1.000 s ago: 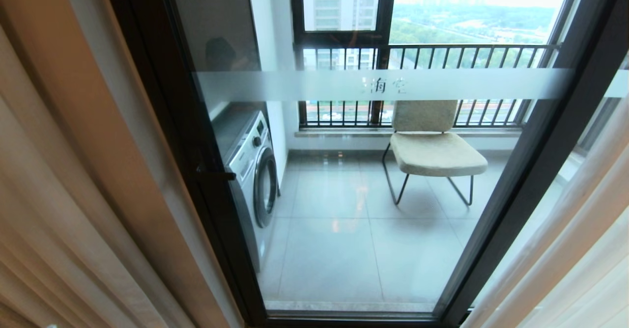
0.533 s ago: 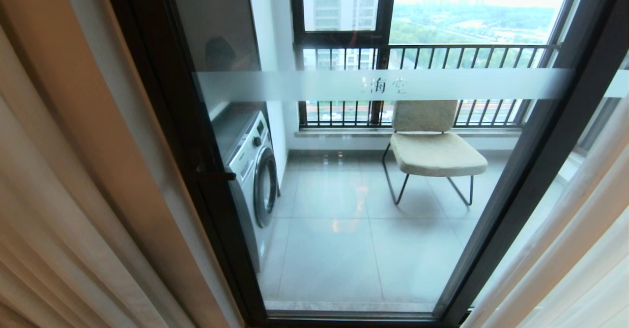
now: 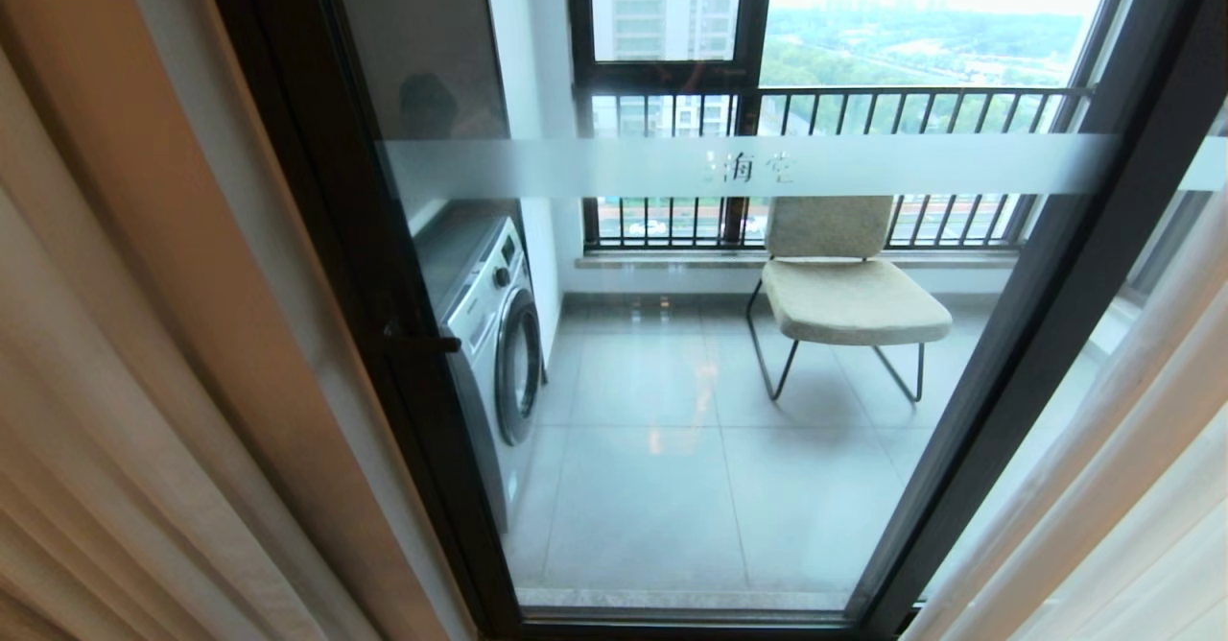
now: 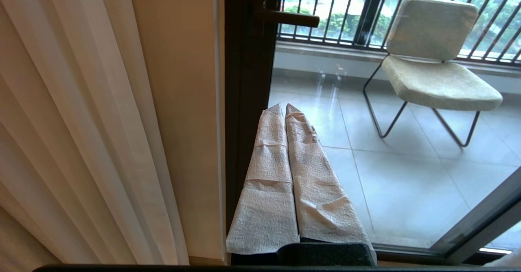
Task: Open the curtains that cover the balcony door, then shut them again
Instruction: Pull the inner curtains open on both sides
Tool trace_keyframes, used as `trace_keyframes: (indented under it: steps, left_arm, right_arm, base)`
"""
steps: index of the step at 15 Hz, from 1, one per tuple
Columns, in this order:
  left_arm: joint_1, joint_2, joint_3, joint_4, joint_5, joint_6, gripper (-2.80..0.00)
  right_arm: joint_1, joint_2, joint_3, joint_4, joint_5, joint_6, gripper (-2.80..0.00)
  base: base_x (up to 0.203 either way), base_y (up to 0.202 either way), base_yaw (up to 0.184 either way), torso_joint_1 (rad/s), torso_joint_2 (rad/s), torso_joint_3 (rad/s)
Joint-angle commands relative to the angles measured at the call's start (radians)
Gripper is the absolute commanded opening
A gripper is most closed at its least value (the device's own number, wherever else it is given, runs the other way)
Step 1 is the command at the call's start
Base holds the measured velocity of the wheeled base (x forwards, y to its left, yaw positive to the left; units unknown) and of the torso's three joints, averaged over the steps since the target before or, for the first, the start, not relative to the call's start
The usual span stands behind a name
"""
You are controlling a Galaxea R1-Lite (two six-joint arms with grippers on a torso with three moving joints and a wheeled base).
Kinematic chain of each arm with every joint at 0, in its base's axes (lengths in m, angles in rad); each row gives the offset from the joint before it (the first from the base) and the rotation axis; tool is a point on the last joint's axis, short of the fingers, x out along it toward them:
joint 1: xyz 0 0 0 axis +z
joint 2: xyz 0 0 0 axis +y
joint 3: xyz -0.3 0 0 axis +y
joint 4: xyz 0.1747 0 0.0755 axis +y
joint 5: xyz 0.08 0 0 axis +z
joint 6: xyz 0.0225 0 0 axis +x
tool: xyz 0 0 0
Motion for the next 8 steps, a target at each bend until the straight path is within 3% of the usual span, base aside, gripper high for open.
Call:
trace_keyframes:
  steps: [1, 8]
  left_arm:
    - [-0.001, -0.005, 0.000, -0.001, 0.001, 0.000, -2.80]
    - [-0.001, -0.005, 0.000, -0.001, 0.001, 0.002, -2.80]
  right_arm:
    - [0.001, 0.001, 0.000, 0.000, 0.000, -0.001, -2.80]
    - [0.000, 0.001, 0.000, 0.000, 0.000, -0.001, -2.80]
  base:
    - [0.000, 0.000, 0.000, 0.000, 0.00, 0.000]
    - [0.000, 0.000, 0.000, 0.000, 0.00, 0.000]
